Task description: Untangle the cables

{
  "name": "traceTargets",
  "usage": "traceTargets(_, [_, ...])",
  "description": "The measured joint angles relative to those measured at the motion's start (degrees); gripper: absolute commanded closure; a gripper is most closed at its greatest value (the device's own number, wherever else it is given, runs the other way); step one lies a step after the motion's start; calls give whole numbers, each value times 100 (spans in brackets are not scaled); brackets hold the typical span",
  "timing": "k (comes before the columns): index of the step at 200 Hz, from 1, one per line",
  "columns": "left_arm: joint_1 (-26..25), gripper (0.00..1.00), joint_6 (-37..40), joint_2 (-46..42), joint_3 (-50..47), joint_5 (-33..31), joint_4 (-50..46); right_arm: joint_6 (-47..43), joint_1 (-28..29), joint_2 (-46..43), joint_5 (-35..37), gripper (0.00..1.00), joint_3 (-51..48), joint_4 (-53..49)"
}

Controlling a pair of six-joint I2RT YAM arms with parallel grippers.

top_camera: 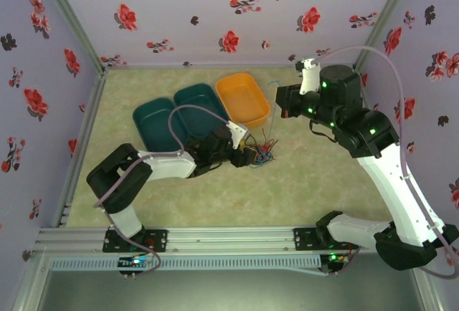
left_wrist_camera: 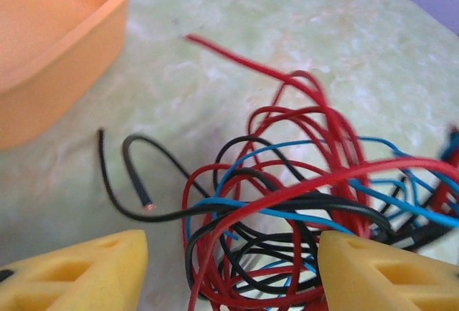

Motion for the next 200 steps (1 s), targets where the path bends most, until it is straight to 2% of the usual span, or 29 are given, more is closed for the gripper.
traceTargets(22, [-9,34,411,155,79,175,142,-63,0,2,114,100,68,-28])
traceTargets(47, [-11,40,686,468,190,396,407,-107,0,0,144,100,160,-24])
traceTargets(56, [-11,47,726,595,229,470,492,-109,0,0,149,100,186,-24])
traceTargets(72, [-15,71,839,802,323,586,601,-109,0,0,164,100,236,-24])
traceTargets(84, [-20,84,855,933,387,651,678,-109,0,0,166,100,295,-26])
traceTargets(109, [-37,91,874,990,393,730,793,-151,0,2,188,100,511,-52])
traceTargets(126, [-37,100,885,990,396,750,863,-210,0,11,232,100,754,-136])
traceTargets(200, [-37,100,807,739,-33,647,960,-481,0,11,531,100,1574,-234])
